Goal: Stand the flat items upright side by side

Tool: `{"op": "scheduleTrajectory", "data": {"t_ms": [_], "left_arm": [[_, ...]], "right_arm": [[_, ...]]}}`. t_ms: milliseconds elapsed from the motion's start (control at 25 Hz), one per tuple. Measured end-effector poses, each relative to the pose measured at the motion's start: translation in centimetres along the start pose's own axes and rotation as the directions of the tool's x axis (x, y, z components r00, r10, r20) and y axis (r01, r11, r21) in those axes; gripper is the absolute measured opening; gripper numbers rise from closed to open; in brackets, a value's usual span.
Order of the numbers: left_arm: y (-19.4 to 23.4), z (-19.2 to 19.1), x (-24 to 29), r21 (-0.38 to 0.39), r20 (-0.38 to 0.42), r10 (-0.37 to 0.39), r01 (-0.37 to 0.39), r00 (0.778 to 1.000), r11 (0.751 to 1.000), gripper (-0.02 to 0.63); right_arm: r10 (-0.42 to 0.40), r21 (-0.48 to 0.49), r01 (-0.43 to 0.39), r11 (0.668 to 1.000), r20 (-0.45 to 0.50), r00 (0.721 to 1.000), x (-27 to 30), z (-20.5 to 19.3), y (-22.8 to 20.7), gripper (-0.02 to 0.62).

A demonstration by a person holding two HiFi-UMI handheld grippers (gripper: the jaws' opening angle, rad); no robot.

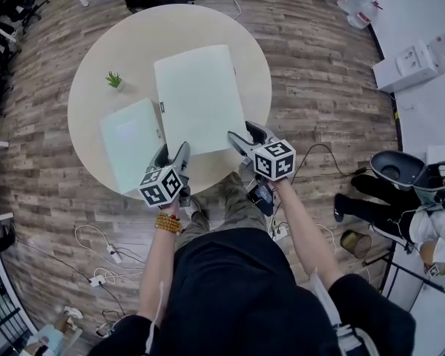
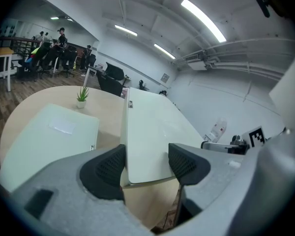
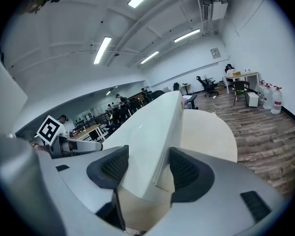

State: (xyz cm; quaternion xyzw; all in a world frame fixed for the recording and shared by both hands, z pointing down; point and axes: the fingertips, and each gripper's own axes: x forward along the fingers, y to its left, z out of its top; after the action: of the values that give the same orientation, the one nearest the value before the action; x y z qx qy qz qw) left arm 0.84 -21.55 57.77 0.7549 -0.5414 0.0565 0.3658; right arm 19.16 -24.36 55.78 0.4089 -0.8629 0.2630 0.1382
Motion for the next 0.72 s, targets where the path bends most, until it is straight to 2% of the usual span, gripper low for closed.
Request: {"op": "scheduleTrajectory", "data": {"t_ms": [360, 720], "left_arm": [[-0.4, 2.2, -2.3, 0.025, 0.029, -0.065, 0.064, 0.997, 0.998, 0.281], [0.5, 1.6, -3.7, 0.02, 0.025, -0.094, 0.093, 0.995, 0.995, 0.284]], "right_arm": [[-0.042, -0.041, 0.045, 0.998, 0.061, 0.997, -1.8, 2.4, 3.0, 0.262], [-0.062, -0.054, 0.066, 0.996, 0.067, 0.996, -2.0, 1.8, 5.0, 0.261]]}}
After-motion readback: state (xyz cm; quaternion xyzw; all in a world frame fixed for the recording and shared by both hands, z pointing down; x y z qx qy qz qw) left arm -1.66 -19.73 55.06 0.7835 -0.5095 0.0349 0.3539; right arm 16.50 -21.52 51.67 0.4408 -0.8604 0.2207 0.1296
